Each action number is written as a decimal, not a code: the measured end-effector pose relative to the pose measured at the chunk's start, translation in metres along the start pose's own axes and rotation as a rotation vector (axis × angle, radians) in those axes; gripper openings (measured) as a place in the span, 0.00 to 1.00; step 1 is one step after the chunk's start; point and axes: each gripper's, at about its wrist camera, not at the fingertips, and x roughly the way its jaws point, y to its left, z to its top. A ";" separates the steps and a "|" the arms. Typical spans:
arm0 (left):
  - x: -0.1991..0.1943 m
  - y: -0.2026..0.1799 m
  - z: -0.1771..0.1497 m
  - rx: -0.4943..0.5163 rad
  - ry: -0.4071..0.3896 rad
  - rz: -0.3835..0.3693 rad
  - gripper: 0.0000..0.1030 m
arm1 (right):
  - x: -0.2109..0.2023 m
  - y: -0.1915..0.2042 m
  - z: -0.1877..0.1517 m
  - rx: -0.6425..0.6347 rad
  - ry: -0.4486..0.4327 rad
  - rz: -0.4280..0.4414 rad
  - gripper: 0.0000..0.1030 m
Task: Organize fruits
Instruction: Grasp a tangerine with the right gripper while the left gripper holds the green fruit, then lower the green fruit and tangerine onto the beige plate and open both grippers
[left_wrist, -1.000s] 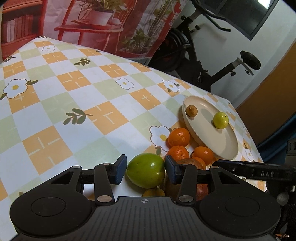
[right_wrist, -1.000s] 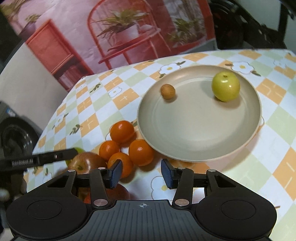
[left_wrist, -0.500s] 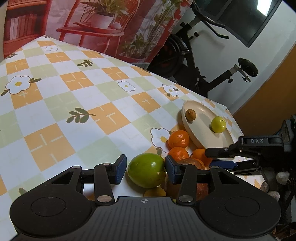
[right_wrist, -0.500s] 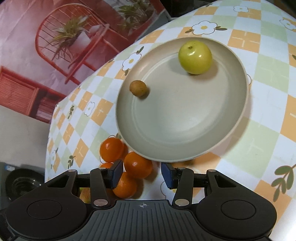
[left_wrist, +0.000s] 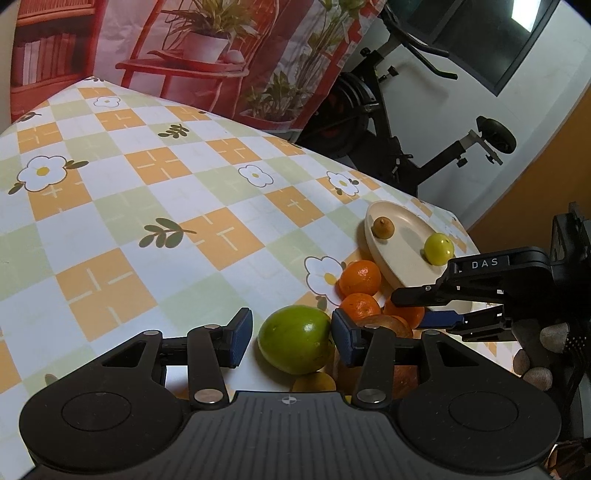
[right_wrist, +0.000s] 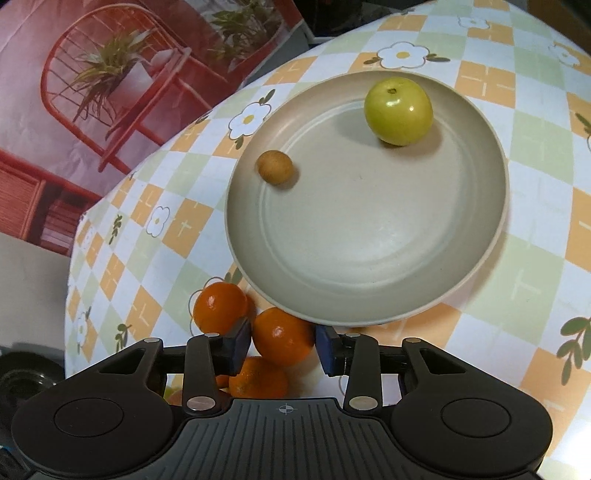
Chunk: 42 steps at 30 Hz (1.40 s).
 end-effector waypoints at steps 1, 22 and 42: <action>0.000 0.000 0.000 0.001 0.000 0.002 0.50 | -0.001 0.000 -0.001 0.002 -0.003 -0.001 0.33; 0.001 0.010 0.001 -0.063 0.065 -0.022 0.58 | -0.036 0.003 -0.006 -0.103 -0.067 0.102 0.33; 0.008 -0.004 0.007 -0.050 0.048 0.027 0.49 | -0.064 -0.019 0.002 -0.379 -0.226 0.012 0.33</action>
